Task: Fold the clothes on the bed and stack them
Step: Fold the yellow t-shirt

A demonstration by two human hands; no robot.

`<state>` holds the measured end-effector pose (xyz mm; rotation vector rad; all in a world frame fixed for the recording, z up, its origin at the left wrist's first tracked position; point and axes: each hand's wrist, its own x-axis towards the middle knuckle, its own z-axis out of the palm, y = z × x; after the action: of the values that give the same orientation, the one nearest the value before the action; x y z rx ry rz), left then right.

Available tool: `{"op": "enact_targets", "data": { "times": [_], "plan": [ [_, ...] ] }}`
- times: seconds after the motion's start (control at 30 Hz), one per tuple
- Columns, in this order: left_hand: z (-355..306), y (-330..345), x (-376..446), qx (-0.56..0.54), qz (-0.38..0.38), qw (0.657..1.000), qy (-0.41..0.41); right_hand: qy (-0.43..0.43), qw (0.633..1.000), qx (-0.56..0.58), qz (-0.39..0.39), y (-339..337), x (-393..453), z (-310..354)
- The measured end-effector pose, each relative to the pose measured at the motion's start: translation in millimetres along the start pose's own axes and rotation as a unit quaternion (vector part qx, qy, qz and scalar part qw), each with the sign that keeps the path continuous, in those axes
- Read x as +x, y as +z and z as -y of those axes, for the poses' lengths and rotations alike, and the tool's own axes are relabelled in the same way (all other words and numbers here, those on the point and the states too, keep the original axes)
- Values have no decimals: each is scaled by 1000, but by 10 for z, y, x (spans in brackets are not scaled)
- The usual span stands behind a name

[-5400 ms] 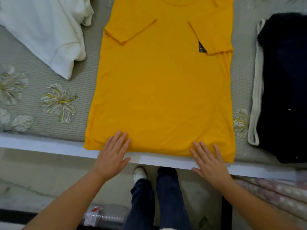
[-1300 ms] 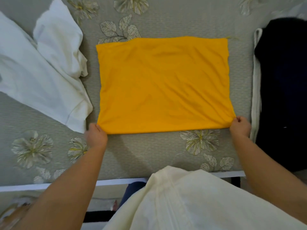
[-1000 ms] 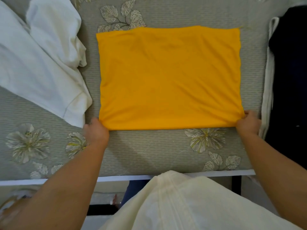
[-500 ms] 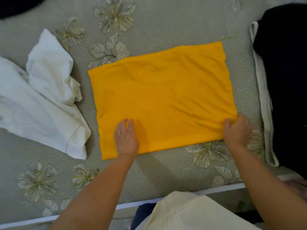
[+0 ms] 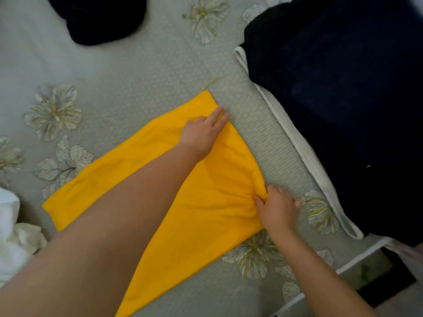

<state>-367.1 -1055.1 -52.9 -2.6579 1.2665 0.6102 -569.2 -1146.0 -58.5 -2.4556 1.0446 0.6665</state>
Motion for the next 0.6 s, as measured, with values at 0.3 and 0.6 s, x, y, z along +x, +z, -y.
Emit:
{"op": "enact_targets", "data": {
  "times": [0.3, 0.6],
  "plan": [
    [160, -207, 395, 63, 56, 996, 12, -36, 998, 52, 0, -256, 195, -96],
    [462, -477, 33, -88, -161, 983, -14, -99, 977, 88, -166, -934, 398, 15]
  ]
}}
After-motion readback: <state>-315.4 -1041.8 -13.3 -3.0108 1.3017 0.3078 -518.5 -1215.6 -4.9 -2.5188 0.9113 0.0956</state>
